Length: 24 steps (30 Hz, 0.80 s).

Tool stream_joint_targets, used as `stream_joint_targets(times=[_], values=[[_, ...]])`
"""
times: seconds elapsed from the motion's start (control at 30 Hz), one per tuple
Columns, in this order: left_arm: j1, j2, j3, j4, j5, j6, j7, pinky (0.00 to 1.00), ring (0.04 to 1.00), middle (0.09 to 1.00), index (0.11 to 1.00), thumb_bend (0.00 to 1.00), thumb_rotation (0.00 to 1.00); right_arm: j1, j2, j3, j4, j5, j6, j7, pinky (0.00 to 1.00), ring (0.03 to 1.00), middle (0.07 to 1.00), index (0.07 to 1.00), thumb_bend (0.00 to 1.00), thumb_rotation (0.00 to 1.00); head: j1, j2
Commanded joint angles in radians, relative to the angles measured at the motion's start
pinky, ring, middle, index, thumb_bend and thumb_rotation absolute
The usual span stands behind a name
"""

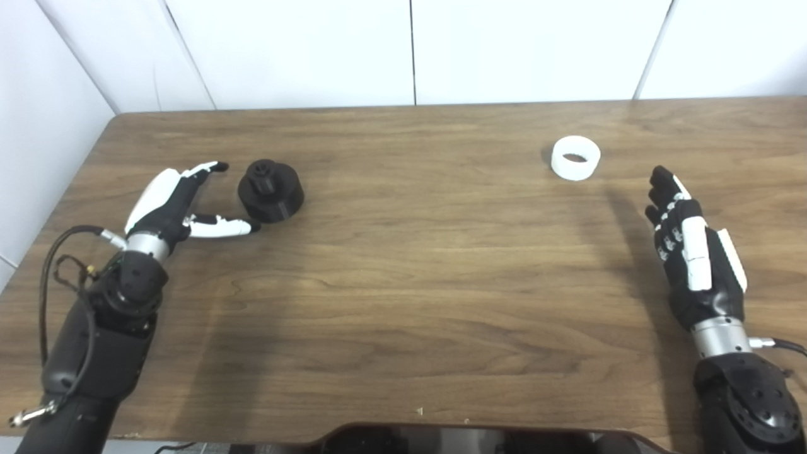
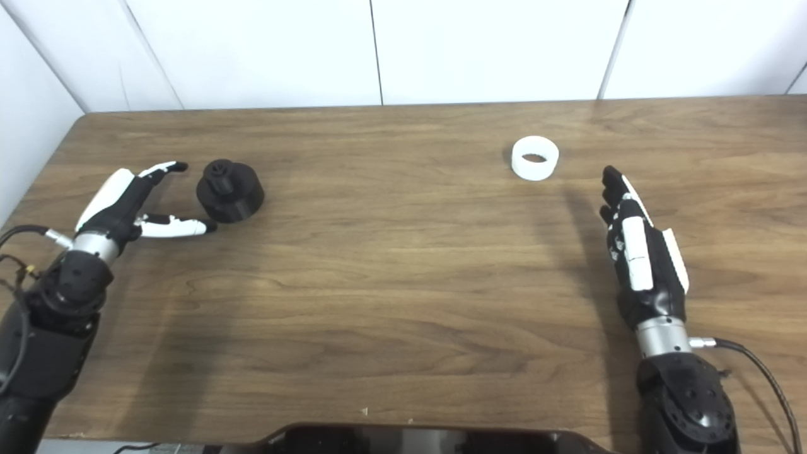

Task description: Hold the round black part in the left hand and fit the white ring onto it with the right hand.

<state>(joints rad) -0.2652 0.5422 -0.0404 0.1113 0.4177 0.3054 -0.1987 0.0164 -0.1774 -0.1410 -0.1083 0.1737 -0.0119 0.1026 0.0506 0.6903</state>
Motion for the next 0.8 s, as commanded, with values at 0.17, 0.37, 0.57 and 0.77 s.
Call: stream_joint_targets(times=[0.17, 0.37, 0.57, 0.77], values=[[-0.075, 0.014, -0.014, 0.029, -0.008, -0.042, 0.008, 0.96, 0.999, 0.961, 0.88, 0.95, 0.3, 0.019, 0.01, -0.007, -0.017, 0.001, -0.027, -0.009, 1.0, 0.996, 0.969, 0.932, 0.63, 0.93, -0.005, -0.003], [-0.089, 0.014, -0.047, 0.035, 0.02, -0.032, 0.012, 0.95, 1.0, 0.953, 0.872, 0.93, 0.28, 0.027, 0.011, -0.011, -0.017, -0.002, -0.031, -0.011, 1.0, 0.998, 0.972, 0.934, 0.64, 0.93, -0.01, -0.003], [-0.096, 0.008, -0.059, 0.041, 0.027, -0.031, 0.011, 0.95, 1.0, 0.96, 0.867, 0.94, 0.31, 0.033, 0.012, -0.014, -0.019, -0.001, -0.036, -0.01, 1.0, 0.999, 0.974, 0.938, 0.63, 0.93, -0.016, -0.005], [-0.108, -0.002, -0.072, 0.069, 0.031, -0.053, 0.019, 0.94, 1.0, 0.956, 0.857, 0.94, 0.28, 0.042, 0.01, -0.017, -0.032, -0.005, -0.032, -0.012, 1.0, 1.0, 0.979, 0.943, 0.62, 0.95, -0.018, -0.007]])
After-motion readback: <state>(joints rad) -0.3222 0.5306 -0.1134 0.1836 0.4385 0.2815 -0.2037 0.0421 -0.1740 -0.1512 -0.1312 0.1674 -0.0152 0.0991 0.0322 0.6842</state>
